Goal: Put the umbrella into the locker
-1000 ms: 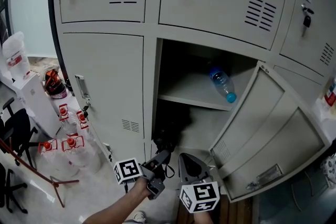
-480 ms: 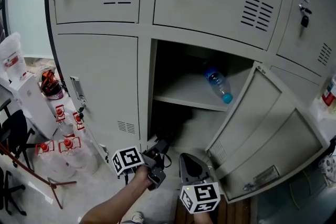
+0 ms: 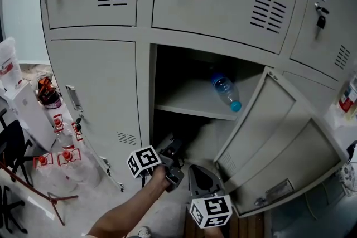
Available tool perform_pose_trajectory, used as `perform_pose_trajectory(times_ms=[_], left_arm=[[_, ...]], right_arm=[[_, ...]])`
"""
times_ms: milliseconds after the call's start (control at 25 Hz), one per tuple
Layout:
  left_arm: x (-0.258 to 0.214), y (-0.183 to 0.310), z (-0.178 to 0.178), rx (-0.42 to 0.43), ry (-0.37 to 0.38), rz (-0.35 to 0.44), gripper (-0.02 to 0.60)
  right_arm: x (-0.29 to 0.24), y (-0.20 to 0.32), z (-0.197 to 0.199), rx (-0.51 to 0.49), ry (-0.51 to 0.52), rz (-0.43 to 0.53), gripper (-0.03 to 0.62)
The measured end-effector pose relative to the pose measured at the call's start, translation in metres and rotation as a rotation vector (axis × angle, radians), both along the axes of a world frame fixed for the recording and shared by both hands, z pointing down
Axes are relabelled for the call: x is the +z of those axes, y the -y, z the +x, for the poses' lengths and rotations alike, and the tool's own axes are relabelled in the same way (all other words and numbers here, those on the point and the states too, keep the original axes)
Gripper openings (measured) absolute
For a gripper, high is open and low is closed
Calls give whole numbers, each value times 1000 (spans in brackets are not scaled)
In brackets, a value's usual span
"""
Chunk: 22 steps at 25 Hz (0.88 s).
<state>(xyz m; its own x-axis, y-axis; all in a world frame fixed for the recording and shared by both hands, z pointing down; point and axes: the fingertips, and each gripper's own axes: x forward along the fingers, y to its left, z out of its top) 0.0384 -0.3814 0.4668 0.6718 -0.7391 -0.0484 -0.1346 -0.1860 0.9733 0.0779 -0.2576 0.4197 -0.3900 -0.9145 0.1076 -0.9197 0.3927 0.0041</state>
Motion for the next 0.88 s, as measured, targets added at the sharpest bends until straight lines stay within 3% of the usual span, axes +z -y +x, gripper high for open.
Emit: perform_pose_trajectory(times_ms=[280, 600, 880], left_arm=[[-2, 7, 14, 45, 92, -3, 210], [0, 0, 11, 68, 153, -31, 276], [7, -20, 5, 114, 105, -69, 278]], right_arm=[[1, 2, 14, 34, 1, -7, 3], [1, -1, 4, 14, 8, -7, 3], [3, -3, 0, 2, 14, -10, 3]])
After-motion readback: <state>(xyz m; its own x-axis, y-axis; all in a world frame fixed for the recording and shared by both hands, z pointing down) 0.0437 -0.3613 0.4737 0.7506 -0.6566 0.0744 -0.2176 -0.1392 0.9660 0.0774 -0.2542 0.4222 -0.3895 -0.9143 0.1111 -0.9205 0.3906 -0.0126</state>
